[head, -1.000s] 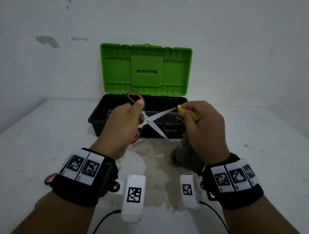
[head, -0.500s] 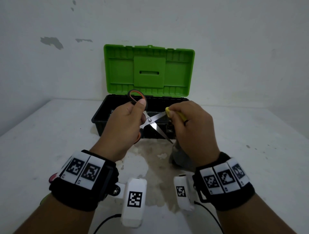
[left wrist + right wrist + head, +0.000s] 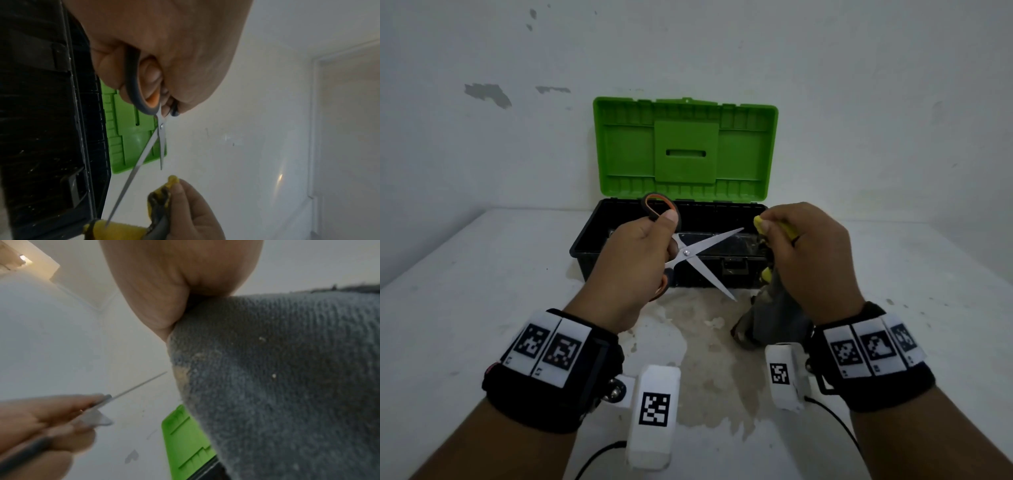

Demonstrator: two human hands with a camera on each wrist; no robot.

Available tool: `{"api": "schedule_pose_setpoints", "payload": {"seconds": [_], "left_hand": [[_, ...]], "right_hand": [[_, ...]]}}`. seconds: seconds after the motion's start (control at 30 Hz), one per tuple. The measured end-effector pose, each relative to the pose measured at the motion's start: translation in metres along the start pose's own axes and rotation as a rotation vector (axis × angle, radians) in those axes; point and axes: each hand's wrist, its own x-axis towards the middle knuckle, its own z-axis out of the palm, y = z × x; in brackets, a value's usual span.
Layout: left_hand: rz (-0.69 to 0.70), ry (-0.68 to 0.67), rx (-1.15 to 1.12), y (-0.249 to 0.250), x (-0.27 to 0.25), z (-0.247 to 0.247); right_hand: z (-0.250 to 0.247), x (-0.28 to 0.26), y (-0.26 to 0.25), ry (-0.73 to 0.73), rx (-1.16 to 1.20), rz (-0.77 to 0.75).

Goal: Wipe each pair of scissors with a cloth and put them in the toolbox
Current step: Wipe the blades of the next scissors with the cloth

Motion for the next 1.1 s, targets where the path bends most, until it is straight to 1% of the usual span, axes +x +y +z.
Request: {"api": "schedule_pose_setpoints", "payload": {"seconds": [0.1, 0.2, 0.27, 0.3, 0.4, 0.5, 0.57, 0.67, 0.73, 0.8, 0.83, 0.87, 0.93, 1.0, 1.03, 1.1], "left_hand": [[-0.097, 0.025, -0.017, 0.000, 0.004, 0.000], [-0.147, 0.011, -0.043, -0.001, 0.006, 0.002], [-0.166, -0.011, -0.051, -0.002, 0.006, 0.002], [-0.172, -0.021, -0.050, -0.002, 0.006, 0.002], [-0.176, -0.038, -0.052, 0.001, 0.005, 0.001], [-0.179, -0.041, -0.073, 0.002, 0.004, -0.001], [-0.177, -0.044, -0.069, 0.003, 0.005, 0.001], [-0.157, -0.043, -0.046, 0.004, 0.004, 0.005], [-0.151, -0.050, -0.042, 0.005, 0.003, 0.005], [-0.147, -0.058, -0.048, 0.005, 0.002, 0.002], [-0.146, -0.053, -0.049, 0.005, 0.002, 0.000], [-0.148, -0.043, -0.052, 0.004, 0.002, -0.001], [-0.152, -0.018, -0.072, 0.003, 0.003, -0.003], [-0.163, 0.001, -0.097, 0.001, 0.003, -0.001], [-0.167, 0.010, -0.109, 0.000, 0.002, 0.001], [-0.177, 0.022, -0.135, -0.001, 0.000, 0.006]], "right_hand": [[-0.006, -0.001, -0.015, 0.027, 0.108, -0.043], [-0.002, -0.007, -0.033, -0.060, 0.199, -0.204], [0.004, -0.011, -0.036, -0.128, 0.164, -0.321], [0.007, -0.011, -0.035, -0.145, 0.152, -0.350], [0.009, -0.009, -0.024, -0.134, 0.124, -0.376], [0.006, -0.007, -0.014, -0.086, 0.089, -0.338], [0.006, -0.009, -0.015, -0.069, 0.088, -0.341], [0.007, -0.014, -0.023, -0.102, 0.086, -0.397], [0.005, -0.014, -0.021, -0.092, 0.068, -0.397], [-0.001, -0.013, -0.013, -0.045, 0.040, -0.353], [-0.004, -0.013, -0.008, -0.015, 0.038, -0.299], [-0.006, -0.014, -0.004, 0.018, 0.052, -0.216], [-0.010, -0.016, -0.001, 0.079, 0.105, 0.008], [-0.010, -0.017, -0.002, 0.083, 0.138, 0.210], [-0.008, -0.017, -0.003, 0.069, 0.172, 0.283], [-0.006, -0.017, -0.008, 0.042, 0.323, 0.385]]}}
